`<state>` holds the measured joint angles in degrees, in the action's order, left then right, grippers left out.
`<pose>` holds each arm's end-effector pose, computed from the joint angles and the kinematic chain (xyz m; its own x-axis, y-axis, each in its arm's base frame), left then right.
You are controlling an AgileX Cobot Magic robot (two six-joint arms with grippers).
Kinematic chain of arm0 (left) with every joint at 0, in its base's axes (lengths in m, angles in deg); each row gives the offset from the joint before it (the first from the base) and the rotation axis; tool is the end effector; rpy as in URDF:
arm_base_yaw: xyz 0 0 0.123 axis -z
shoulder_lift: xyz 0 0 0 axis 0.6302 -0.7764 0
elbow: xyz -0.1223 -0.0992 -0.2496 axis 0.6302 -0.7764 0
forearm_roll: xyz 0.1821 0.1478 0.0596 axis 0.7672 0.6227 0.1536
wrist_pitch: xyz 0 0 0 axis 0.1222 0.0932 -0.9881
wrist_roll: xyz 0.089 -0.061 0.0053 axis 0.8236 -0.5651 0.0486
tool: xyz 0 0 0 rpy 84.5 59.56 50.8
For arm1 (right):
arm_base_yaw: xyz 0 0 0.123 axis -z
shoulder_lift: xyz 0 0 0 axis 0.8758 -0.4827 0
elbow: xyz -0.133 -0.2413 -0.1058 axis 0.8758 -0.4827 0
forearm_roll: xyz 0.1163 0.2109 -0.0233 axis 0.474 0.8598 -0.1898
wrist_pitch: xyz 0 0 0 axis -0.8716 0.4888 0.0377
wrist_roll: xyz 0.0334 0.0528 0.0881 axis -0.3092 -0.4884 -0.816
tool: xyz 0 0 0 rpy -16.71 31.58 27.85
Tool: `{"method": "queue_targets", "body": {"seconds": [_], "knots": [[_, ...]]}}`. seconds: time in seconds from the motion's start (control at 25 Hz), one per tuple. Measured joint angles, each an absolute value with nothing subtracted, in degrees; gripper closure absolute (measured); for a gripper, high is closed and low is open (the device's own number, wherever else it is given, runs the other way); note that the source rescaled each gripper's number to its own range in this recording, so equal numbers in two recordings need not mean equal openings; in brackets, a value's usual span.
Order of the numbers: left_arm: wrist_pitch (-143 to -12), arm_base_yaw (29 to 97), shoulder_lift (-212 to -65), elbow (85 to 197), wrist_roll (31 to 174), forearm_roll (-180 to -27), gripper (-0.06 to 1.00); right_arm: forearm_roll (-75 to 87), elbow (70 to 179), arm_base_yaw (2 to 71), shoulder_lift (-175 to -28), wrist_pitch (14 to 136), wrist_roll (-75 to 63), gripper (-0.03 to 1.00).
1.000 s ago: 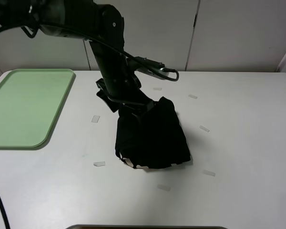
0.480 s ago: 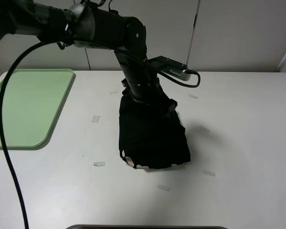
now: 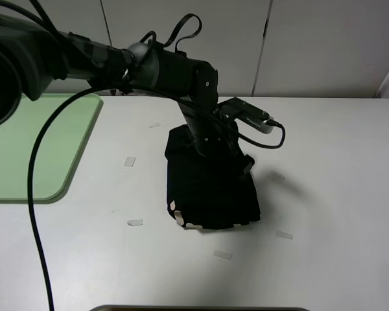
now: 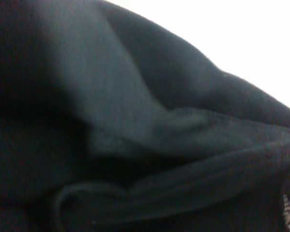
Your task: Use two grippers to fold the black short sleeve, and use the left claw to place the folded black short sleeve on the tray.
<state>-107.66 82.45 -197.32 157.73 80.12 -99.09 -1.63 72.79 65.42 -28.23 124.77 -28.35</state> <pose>0.3488 -0.3431 0.1135 -0.6021 0.6719 -0.4313 0.7598 0.6482 -0.0507 -0.0073 0.0014 0.2660 -0.4289 0.0295 -0.9029 0.0657 0.9978 0.0013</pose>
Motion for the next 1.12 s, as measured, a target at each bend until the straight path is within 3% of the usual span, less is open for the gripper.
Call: {"method": "queue_targets", "body": {"seconds": [0.32,0.72,1.12], "knots": [[-108.4,82.6,-198.2,158.9,81.5,-99.9,-0.06,-1.6,72.8,65.4,-28.2,124.8,-28.4,-0.03],[-120.5,82.6,-193.0,168.4,79.4,-95.5,-0.06,-1.6,72.8,65.4,-28.2,124.8,-28.4,-0.03],[-127.3,81.7,-189.8,169.7,77.5,-93.6,-0.06,-1.6,72.8,65.4,-28.2,124.8,-28.4,-0.03]]}}
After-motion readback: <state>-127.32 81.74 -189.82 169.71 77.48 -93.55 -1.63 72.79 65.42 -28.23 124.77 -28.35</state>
